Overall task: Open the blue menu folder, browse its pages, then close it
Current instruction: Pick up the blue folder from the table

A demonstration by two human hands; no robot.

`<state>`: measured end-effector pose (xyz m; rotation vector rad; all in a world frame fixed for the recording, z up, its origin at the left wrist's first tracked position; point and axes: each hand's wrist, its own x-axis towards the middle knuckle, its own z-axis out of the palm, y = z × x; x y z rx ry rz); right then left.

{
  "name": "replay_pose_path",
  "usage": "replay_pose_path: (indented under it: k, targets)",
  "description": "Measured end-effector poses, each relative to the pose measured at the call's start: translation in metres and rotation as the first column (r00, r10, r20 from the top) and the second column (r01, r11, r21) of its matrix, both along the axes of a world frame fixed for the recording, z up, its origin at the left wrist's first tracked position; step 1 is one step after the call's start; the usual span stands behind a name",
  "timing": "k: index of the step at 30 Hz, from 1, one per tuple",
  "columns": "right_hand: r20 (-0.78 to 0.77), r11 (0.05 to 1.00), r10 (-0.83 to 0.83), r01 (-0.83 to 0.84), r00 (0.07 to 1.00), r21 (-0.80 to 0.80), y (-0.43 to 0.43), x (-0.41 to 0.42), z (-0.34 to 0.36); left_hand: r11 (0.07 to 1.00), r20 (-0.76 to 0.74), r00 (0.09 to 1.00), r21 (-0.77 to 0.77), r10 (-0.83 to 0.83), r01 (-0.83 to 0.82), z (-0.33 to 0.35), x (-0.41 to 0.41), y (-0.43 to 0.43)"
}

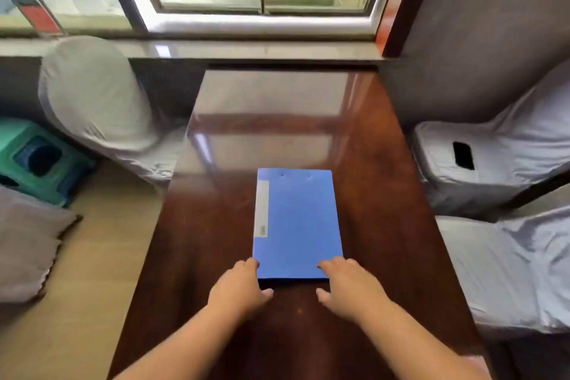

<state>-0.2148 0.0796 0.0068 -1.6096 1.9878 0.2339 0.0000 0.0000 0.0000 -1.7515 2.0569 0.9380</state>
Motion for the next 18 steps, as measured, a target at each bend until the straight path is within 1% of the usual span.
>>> replay_pose_path:
  k: [1, 2, 4, 5, 7, 8, 10, 12, 14, 16, 18]
  targets:
    - [0.037, 0.998, 0.003, -0.005, 0.999, 0.063, 0.005, 0.001, -0.012, 0.994, -0.038, 0.995, 0.064, 0.094, -0.091, -0.017, -0.001, 0.002]
    - [0.048, 0.995, 0.008, -0.013, 0.999, 0.097, 0.008, 0.000, -0.024, 0.968, -0.084, 0.971, 0.133, 0.223, -0.211, -0.026, -0.002, 0.002]
    - [0.049, 0.990, 0.025, -0.031, 0.999, 0.137, 0.016, -0.001, -0.043, 0.910, -0.166, 0.901, 0.187, 0.400, -0.370, -0.038, -0.005, 0.001]
    - [0.056, 0.991, 0.022, -0.029, 0.998, 0.129, 0.017, -0.002, -0.050, 0.883, -0.206, 0.862, 0.187, 0.463, -0.429, -0.047, -0.007, -0.003]
    - [0.045, 0.995, 0.015, -0.019, 0.999, 0.100, 0.017, -0.003, -0.059, 0.814, -0.224, 0.785, 0.228, 0.578, -0.534, -0.054, -0.015, -0.012]
    - [0.030, 0.995, 0.005, -0.008, 1.000, 0.097, 0.016, -0.004, -0.061, 0.787, -0.209, 0.763, 0.251, 0.612, -0.563, -0.052, -0.019, -0.016]
    - [0.038, 0.996, -0.032, 0.029, 0.999, 0.087, 0.015, -0.006, -0.064, 0.782, -0.215, 0.759, 0.293, 0.615, -0.551, -0.052, -0.027, -0.023]
    - [0.065, 0.996, -0.058, 0.053, 0.996, 0.068, 0.015, -0.009, -0.060, 0.814, -0.252, 0.778, 0.263, 0.576, -0.517, -0.048, -0.035, -0.028]
    - [0.126, 0.994, -0.101, 0.096, 0.987, 0.046, 0.015, -0.014, -0.051, 0.833, -0.300, 0.777, 0.224, 0.553, -0.506, -0.040, -0.041, -0.031]
    - [0.212, 0.975, -0.215, 0.222, 0.953, -0.010, 0.012, -0.021, -0.036, 0.836, -0.384, 0.743, 0.218, 0.548, -0.504, -0.026, -0.043, -0.035]
    - [0.311, 0.905, -0.380, 0.419, 0.871, -0.069, 0.007, -0.035, -0.018, 0.845, -0.459, 0.711, 0.240, 0.533, -0.478, -0.006, -0.042, -0.038]
